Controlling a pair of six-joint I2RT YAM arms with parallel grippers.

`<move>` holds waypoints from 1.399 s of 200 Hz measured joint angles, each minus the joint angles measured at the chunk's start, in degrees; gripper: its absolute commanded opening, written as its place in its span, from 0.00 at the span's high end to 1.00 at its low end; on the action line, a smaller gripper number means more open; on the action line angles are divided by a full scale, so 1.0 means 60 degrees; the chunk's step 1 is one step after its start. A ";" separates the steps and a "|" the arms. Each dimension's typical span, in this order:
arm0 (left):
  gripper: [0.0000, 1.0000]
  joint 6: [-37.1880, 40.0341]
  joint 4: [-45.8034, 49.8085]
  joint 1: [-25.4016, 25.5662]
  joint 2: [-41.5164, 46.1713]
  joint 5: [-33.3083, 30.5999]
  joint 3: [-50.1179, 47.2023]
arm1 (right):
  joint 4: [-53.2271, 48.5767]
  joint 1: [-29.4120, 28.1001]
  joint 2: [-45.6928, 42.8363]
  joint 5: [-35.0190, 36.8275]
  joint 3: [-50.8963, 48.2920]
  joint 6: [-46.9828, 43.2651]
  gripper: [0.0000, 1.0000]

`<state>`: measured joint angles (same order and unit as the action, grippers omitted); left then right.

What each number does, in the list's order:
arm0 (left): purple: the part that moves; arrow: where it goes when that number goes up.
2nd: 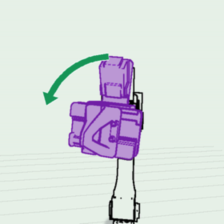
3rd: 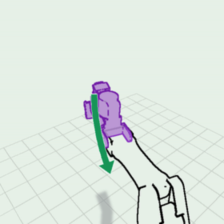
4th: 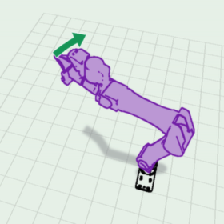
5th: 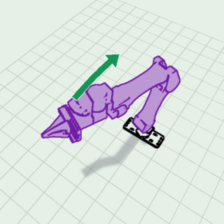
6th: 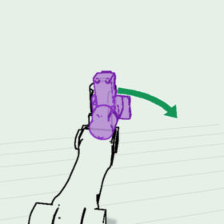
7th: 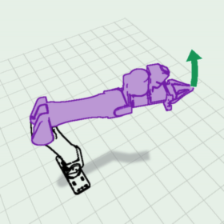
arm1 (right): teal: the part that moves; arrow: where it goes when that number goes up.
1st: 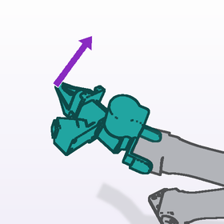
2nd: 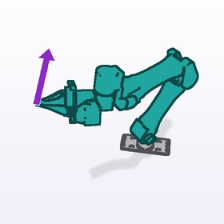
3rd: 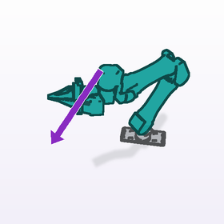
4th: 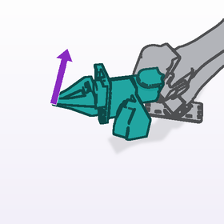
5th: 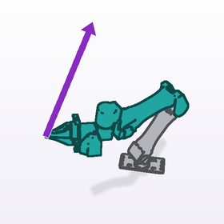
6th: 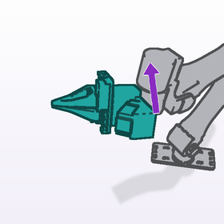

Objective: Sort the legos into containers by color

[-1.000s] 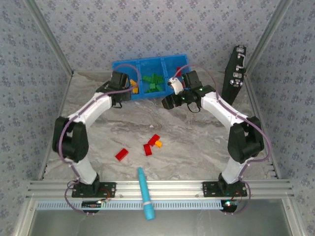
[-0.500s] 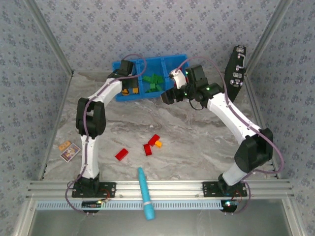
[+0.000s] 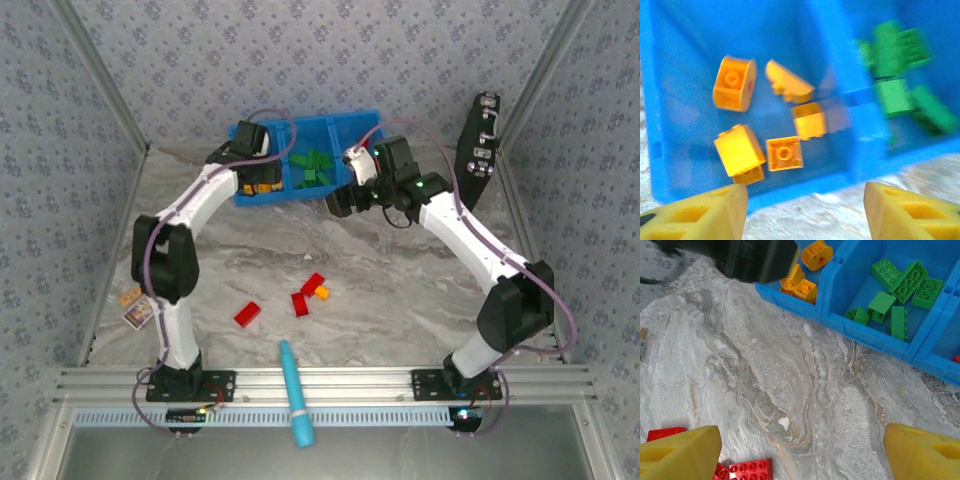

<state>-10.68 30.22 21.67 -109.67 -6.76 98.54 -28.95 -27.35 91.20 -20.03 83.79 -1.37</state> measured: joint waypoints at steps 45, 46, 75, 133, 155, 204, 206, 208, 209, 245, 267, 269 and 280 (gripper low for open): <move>0.36 0.0630 0.1140 0.2138 0.2302 0.0630 -0.0925 | -0.0011 0.0160 0.0175 0.0240 0.0149 -0.0073 0.14; 0.36 0.0630 0.1158 0.2175 0.2324 0.0630 -0.0976 | -0.0011 0.0171 0.0175 0.0244 0.0153 -0.0069 0.14; 0.36 0.0211 0.1920 0.3880 0.2867 0.0667 -0.3180 | 0.0000 0.0568 0.0175 0.0280 0.0178 0.0124 0.14; 0.38 -0.1494 0.2138 0.6237 0.3399 0.0084 -0.4707 | 0.0270 0.0787 0.0175 0.0095 0.0080 0.0637 0.14; 0.38 -0.1931 0.1909 0.6597 0.3486 -0.0153 -0.4721 | 0.0357 0.0787 0.0175 -0.0025 0.0055 0.0667 0.14; 0.38 -0.2554 0.1344 0.7093 0.2747 -0.0488 -0.4958 | 0.0386 0.0834 0.0175 -0.0131 -0.0069 0.0663 0.15; 0.38 -0.2572 0.1315 0.7104 0.2703 -0.0503 -0.4962 | 0.0382 0.0841 0.0175 -0.0131 -0.0073 0.0663 0.15; 0.38 -0.2583 0.1286 0.7107 0.2663 -0.0517 -0.4972 | 0.0382 0.0849 0.0175 -0.0131 -0.0076 0.0663 0.15; 0.38 -0.2594 0.1275 0.7107 0.2648 -0.0521 -0.4972 | 0.0386 0.0856 0.0175 -0.0131 -0.0084 0.0663 0.15; 0.39 -0.2881 0.1086 0.7202 0.2415 -0.1096 -0.5129 | 0.0342 0.0962 0.0047 -0.0131 -0.0328 0.0663 0.15; 0.39 -0.3024 0.0980 0.7213 0.2415 -0.1665 -0.5238 | 0.0291 0.0998 0.0029 -0.0127 -0.0382 0.0663 0.15; 0.38 -0.3031 0.0973 0.7213 0.2415 -0.1708 -0.5253 | 0.0284 0.1002 0.0029 -0.0127 -0.0382 0.0663 0.15; 0.38 -0.3075 0.0933 0.7213 0.2415 -0.1931 -0.5351 | 0.0273 0.1002 0.0029 -0.0131 -0.0390 0.0663 0.15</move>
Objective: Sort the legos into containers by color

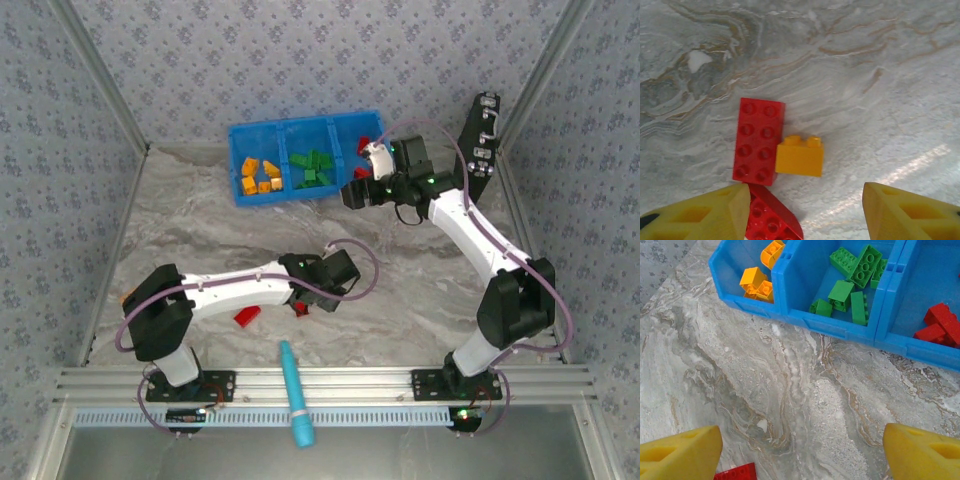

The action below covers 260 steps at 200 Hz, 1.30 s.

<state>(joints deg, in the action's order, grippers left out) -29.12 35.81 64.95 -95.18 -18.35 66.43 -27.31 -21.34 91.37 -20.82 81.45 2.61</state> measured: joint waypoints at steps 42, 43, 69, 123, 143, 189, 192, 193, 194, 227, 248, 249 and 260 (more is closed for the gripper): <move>0.38 -0.0109 -0.0164 0.0000 -0.0076 -0.0324 -0.0353 | -0.0087 0.0000 0.0000 0.0004 0.0000 0.0000 0.15; 0.38 -0.0117 -0.0171 0.0000 -0.0080 -0.0324 -0.0357 | -0.0091 0.0000 0.0000 0.0004 0.0000 0.0000 0.15; 0.38 -0.0204 -0.0390 0.0000 -0.0270 -0.0350 -0.0455 | -0.0149 0.0000 0.0000 0.0000 0.0004 0.0000 0.15; 0.39 -0.0379 -0.0721 0.0098 -0.0667 -0.0386 -0.0525 | -0.0222 -0.0004 0.0004 0.0000 0.0146 0.0000 0.15; 0.39 -0.0408 -0.0798 0.0135 -0.0747 -0.0426 -0.0525 | -0.0233 -0.0007 0.0004 0.0000 0.0197 0.0000 0.15; 0.39 -0.0372 -0.0965 0.0135 -0.1209 -0.0503 -0.0484 | -0.0251 -0.0011 0.0026 0.0004 0.0219 0.0000 0.16; 0.39 -0.0379 -0.0965 0.0135 -0.1224 -0.0532 -0.0470 | -0.0255 -0.0007 0.0029 0.0004 0.0219 0.0000 0.16; 0.39 -0.0372 -0.0965 0.0135 -0.1224 -0.0532 -0.0470 | -0.0255 -0.0007 0.0029 0.0004 0.0219 0.0000 0.16; 0.40 -0.0368 -0.0969 0.0135 -0.1228 -0.0532 -0.0466 | -0.0259 -0.0007 0.0029 0.0004 0.0219 0.0000 0.16; 0.41 -0.0375 -0.1013 0.0135 -0.1231 -0.0532 -0.0433 | -0.0306 -0.0007 0.0033 0.0004 0.0219 -0.0004 0.16; 0.41 -0.0372 -0.1013 0.0135 -0.1231 -0.0565 -0.0430 | -0.0313 -0.0007 0.0058 0.0004 0.0222 -0.0004 0.16; 0.41 -0.0375 -0.1013 0.0135 -0.1231 -0.0565 -0.0430 | -0.0313 -0.0007 0.0062 0.0004 0.0222 -0.0004 0.16; 0.43 -0.0375 -0.1009 0.0135 -0.1249 -0.0572 -0.0423 | -0.0317 -0.0007 0.0091 0.0004 0.0222 -0.0004 0.16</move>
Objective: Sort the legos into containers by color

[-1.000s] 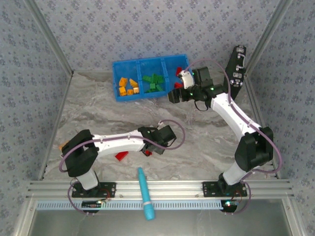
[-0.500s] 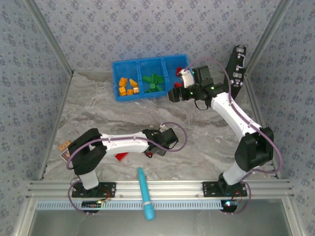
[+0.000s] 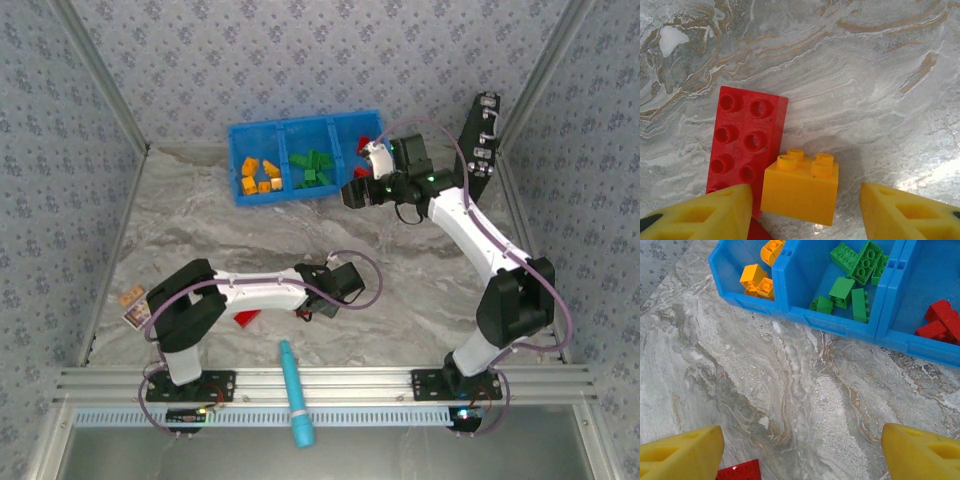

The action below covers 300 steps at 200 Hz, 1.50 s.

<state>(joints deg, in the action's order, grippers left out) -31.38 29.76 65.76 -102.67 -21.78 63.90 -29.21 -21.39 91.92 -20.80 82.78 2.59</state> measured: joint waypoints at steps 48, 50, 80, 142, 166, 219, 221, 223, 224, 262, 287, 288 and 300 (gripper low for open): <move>0.47 0.0000 0.0000 0.0000 -0.0044 -0.0091 0.0022 | -0.0011 0.0000 0.0040 0.0004 0.0018 0.0000 0.17; 0.47 0.0000 0.0000 0.0000 -0.0047 -0.0091 0.0018 | -0.0011 0.0000 0.0040 0.0004 0.0022 0.0000 0.17; 0.49 0.0000 0.0000 0.0000 -0.0051 -0.0095 0.0022 | -0.0040 0.0000 0.0062 0.0004 0.0062 0.0000 0.17; 0.56 -0.0007 0.0004 0.0000 -0.0069 -0.0091 0.0025 | -0.0091 0.0000 0.0200 0.0007 0.0069 0.0000 0.18; 0.57 -0.0004 0.0004 0.0000 -0.0073 -0.0095 0.0025 | -0.0106 0.0000 0.0262 0.0007 0.0076 -0.0004 0.18; 0.58 0.0058 0.0109 -0.0004 0.0175 -0.0127 0.0346 | -0.0106 0.0004 0.0331 0.0007 0.0142 -0.0007 0.18; 0.58 0.0073 0.0109 -0.0004 0.0222 -0.0131 0.0364 | -0.0106 0.0007 0.0331 0.0007 0.0142 -0.0007 0.18; 0.58 0.0073 0.0109 -0.0011 0.0259 -0.0135 0.0372 | -0.0106 0.0007 0.0331 0.0007 0.0142 -0.0011 0.18; 0.58 0.0073 0.0109 -0.0018 0.0291 -0.0135 0.0379 | -0.0106 0.0007 0.0331 0.0007 0.0142 -0.0007 0.18; 0.58 0.0321 0.0106 -0.0594 0.1650 -0.0259 0.0430 | -0.0106 0.0095 0.0331 0.0007 0.0138 -0.0011 0.18; 0.51 0.0568 -0.0004 -0.1435 0.2648 -0.0295 0.0321 | -0.0102 0.0193 0.0331 0.0007 0.0127 -0.0011 0.18; 0.51 0.0579 -0.0004 -0.1453 0.2670 -0.0299 0.0317 | -0.0098 0.0197 0.0331 0.0007 0.0127 -0.0011 0.18; 0.49 0.0648 -0.0004 -0.1661 0.2914 -0.0306 0.0259 | -0.0098 0.0226 0.0328 0.0007 0.0106 -0.0011 0.18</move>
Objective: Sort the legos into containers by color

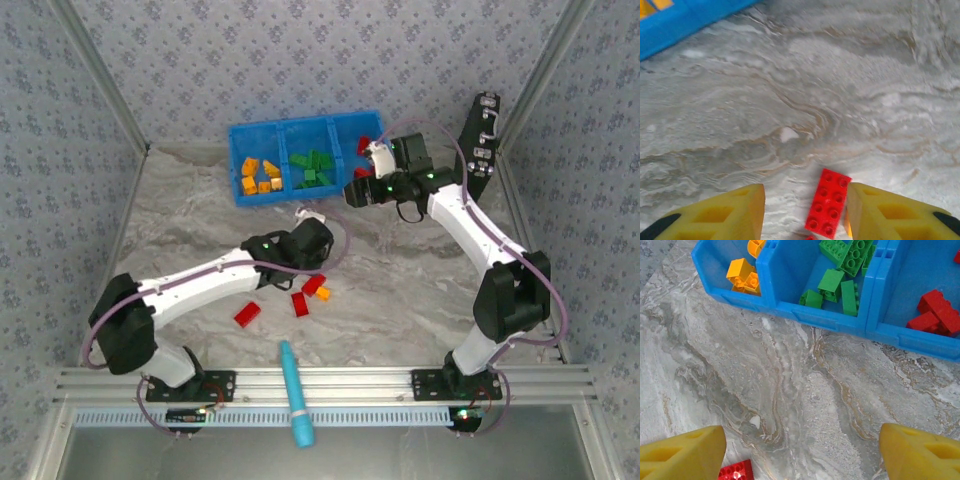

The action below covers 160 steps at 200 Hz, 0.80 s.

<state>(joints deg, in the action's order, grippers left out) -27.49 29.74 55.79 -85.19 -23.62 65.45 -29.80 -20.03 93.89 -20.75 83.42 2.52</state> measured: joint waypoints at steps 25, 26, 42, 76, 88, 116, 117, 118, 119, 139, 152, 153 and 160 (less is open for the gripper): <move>0.46 -0.0040 -0.0004 0.0047 -0.0204 0.0138 -0.0025 | 0.0004 0.0051 0.0004 -0.0007 -0.0022 0.0000 0.18; 0.46 -0.0040 -0.0004 0.0055 -0.0211 0.0142 -0.0025 | 0.0004 0.0051 0.0004 -0.0007 -0.0022 0.0000 0.18; 0.44 -0.0189 -0.0036 0.0229 -0.0492 0.0280 -0.0135 | 0.0007 0.0058 0.0004 -0.0007 -0.0022 0.0000 0.18; 0.41 -0.0641 -0.0102 0.0736 -0.1133 0.0554 -0.0335 | 0.0000 0.0095 0.0004 -0.0011 -0.0022 -0.0040 0.18; 0.40 -0.0809 -0.0164 0.0911 -0.1362 0.0608 -0.0335 | 0.0000 0.0106 0.0004 -0.0011 -0.0022 -0.0055 0.18; 0.38 -0.1027 -0.0226 0.1166 -0.1756 0.0648 -0.0335 | 0.0000 0.0113 0.0004 -0.0015 -0.0022 -0.0066 0.18; 0.38 -0.1027 -0.0226 0.1166 -0.1763 0.0645 -0.0335 | 0.0000 0.0113 0.0004 -0.0011 -0.0022 -0.0066 0.17; 0.38 -0.1031 -0.0226 0.1169 -0.1770 0.0648 -0.0335 | 0.0000 0.0113 0.0004 -0.0015 -0.0022 -0.0066 0.17; 0.38 -0.1038 -0.0229 0.1177 -0.1781 0.0648 -0.0335 | -0.0004 0.0113 0.0004 -0.0015 -0.0022 -0.0066 0.17; 0.37 -0.1045 -0.0244 0.1206 -0.1985 0.0645 -0.0335 | -0.0004 0.0113 0.0004 -0.0015 -0.0022 -0.0066 0.17; 0.37 -0.1045 -0.0244 0.1206 -0.2138 0.0645 -0.0335 | -0.0007 0.0113 0.0004 -0.0015 -0.0022 -0.0066 0.17; 0.37 -0.1045 -0.0244 0.1206 -0.2149 0.0645 -0.0335 | -0.0007 0.0113 0.0004 -0.0015 -0.0022 -0.0066 0.17; 0.37 -0.1049 -0.0244 0.1206 -0.2237 0.0645 -0.0331 | -0.0007 0.0113 0.0004 -0.0018 -0.0022 -0.0066 0.18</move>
<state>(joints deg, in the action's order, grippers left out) -33.78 28.27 63.02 -98.61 -19.75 63.46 -29.85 -19.35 93.91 -20.86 83.29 2.13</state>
